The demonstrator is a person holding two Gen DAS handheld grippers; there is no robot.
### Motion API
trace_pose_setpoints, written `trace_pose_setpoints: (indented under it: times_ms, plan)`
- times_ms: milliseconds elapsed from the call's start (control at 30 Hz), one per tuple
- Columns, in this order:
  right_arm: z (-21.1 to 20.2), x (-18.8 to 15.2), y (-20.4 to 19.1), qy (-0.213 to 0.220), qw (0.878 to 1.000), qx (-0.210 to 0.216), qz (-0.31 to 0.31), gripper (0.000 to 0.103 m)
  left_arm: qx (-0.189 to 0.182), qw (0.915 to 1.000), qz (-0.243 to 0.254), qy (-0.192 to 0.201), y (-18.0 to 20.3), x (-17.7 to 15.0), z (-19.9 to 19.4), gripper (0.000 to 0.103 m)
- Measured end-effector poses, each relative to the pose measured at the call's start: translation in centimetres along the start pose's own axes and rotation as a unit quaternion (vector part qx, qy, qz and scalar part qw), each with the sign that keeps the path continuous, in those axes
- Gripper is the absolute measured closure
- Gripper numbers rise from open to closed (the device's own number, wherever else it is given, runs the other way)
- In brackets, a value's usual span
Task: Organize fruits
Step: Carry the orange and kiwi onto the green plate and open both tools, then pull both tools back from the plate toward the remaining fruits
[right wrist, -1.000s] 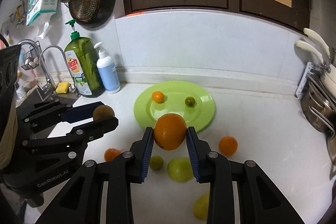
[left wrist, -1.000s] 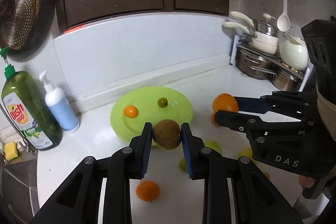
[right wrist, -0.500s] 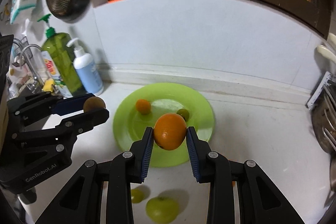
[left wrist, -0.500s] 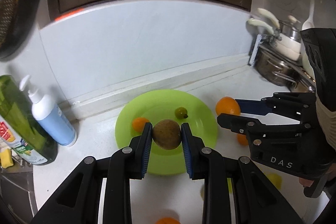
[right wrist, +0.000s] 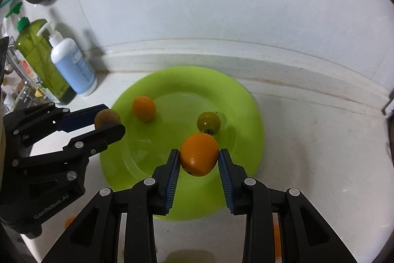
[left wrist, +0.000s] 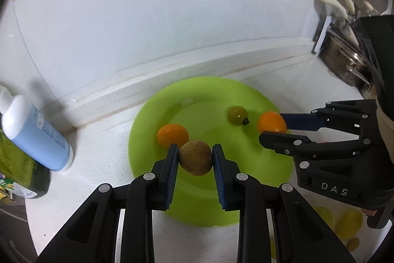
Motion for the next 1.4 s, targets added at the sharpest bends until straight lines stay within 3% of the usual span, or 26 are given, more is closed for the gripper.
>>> trace_pose_setpoints:
  times_ms: [533, 800, 967, 1400]
  plan:
    - [3.6, 0.4, 0.6, -0.037, 0.999, -0.005, 0.01, 0.07, -0.006, 0.9989, 0.002, -0.046, 0.4, -0.6, 3.3, 0.075]
    - [4.1, 0.6, 0.5, -0.039, 0.999, -0.008, 0.011, 0.069, -0.013, 0.9986, -0.005, -0.05, 0.3, -0.4, 3.6, 0.073]
    - [3.4, 0.7, 0.4, -0.029, 0.999, -0.021, 0.013, 0.061, -0.007, 0.9992, -0.013, -0.036, -0.4, -0.3, 2.3, 0.068]
    - [-3.0, -0.6, -4.3, 0.046, 0.999, -0.021, -0.011, 0.057, 0.012, 0.9983, -0.034, 0.047, -2.3, -1.2, -6.9, 0.052]
Point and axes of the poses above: each gripper's, at about its wrist camera, not at the fingertips, and z roughly the way its jaws point, y to its right, x to its top, the point moved 3 cm from there along z, roughly the way its jaws point, and after that the axes turned 14 degrees about x, right-handed, at the moved point
